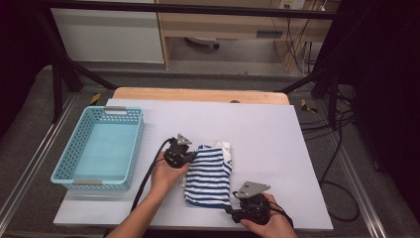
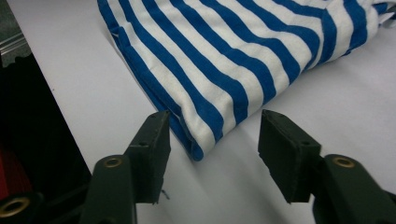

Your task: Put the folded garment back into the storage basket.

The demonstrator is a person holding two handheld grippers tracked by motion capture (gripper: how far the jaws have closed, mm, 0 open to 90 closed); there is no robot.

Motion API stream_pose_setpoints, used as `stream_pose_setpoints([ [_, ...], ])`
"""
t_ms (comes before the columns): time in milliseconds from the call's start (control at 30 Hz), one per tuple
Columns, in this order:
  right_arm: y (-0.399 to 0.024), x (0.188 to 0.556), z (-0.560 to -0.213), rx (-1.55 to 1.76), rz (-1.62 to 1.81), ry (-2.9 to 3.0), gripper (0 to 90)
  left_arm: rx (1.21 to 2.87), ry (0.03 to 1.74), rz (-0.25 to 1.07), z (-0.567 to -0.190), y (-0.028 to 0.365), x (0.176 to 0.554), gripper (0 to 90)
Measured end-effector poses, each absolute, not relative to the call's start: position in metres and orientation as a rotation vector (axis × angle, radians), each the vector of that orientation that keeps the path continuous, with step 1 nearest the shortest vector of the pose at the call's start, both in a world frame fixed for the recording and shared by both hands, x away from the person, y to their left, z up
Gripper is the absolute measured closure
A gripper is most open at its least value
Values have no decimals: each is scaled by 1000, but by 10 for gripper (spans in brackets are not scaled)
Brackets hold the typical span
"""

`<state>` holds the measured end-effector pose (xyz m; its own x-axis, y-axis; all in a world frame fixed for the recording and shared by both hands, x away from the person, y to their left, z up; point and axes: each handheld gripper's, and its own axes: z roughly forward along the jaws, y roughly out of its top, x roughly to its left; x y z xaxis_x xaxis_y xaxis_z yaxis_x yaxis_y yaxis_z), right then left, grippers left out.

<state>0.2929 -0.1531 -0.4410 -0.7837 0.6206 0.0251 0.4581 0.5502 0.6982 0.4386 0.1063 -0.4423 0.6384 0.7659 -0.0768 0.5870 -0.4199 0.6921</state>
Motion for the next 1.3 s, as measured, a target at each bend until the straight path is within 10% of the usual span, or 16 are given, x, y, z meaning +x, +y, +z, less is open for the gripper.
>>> stream_pose_setpoints([
  [233,-144,296,-445,900,1019,2595,581,2172,1043,321,-442,106,441,858],
  [367,-141,301,-441,884,1026,2601,852,2169,1041,312,-438,106,441,861],
  [1300,-128,331,-359,766,1202,2633,876,2159,898,424,-319,104,464,866],
])
